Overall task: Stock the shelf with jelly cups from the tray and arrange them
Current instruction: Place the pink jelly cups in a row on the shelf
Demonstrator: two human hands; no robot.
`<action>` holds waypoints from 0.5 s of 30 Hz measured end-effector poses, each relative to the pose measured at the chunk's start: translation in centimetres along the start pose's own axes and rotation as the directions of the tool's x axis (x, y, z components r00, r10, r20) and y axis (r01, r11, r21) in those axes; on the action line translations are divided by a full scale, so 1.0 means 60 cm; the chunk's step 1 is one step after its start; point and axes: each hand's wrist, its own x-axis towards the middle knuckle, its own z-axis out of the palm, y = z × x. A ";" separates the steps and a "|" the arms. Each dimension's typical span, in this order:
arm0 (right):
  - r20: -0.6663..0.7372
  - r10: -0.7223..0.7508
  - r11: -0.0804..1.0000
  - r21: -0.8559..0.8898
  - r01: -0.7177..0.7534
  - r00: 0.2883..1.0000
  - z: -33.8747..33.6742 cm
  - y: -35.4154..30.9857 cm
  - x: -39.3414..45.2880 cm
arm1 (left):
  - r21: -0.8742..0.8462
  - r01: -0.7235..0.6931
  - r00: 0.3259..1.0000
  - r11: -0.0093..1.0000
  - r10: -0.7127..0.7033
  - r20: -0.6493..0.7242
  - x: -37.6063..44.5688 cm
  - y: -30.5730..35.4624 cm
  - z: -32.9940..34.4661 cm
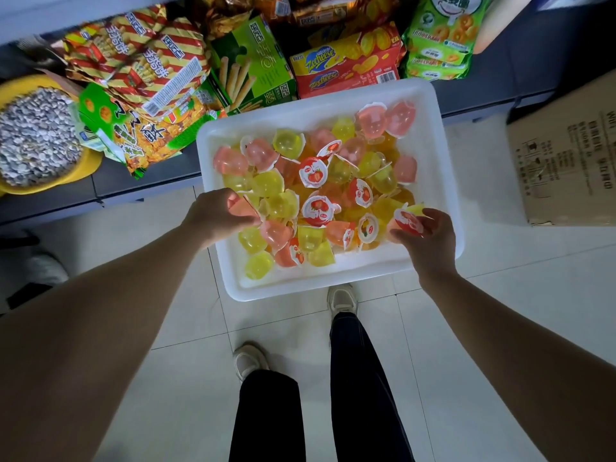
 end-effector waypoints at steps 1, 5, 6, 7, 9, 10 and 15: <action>0.007 -0.010 0.999 0.033 0.010 1.000 0.000 -0.009 -0.006 | -0.038 0.021 1.000 0.999 -0.021 0.000 -0.005 0.002 -0.004; 0.068 -0.105 0.990 0.105 0.098 0.992 0.003 -0.069 -0.032 | -0.243 0.086 0.996 0.966 -0.086 0.009 -0.034 0.011 -0.039; 0.093 -0.123 0.985 0.133 0.110 0.988 0.004 -0.087 -0.039 | -0.309 0.084 0.996 0.947 -0.084 0.013 -0.042 0.015 -0.050; 0.121 -0.138 0.980 0.162 0.118 0.983 0.005 -0.108 -0.049 | -0.378 0.078 0.997 0.922 -0.078 0.015 -0.052 0.019 -0.061; 0.158 -0.184 0.967 0.205 0.150 0.970 0.009 -0.150 -0.071 | -0.484 0.051 0.999 0.873 -0.052 0.011 -0.075 0.031 -0.088; 0.173 -0.215 0.957 0.235 0.172 0.961 0.011 -0.172 -0.084 | -0.526 0.028 0.999 0.850 -0.038 -0.007 -0.089 0.039 -0.104; 0.202 -0.245 0.897 0.417 0.143 0.948 0.012 -0.294 -0.172 | -0.701 -0.096 0.994 0.706 0.025 -0.110 -0.177 0.064 -0.215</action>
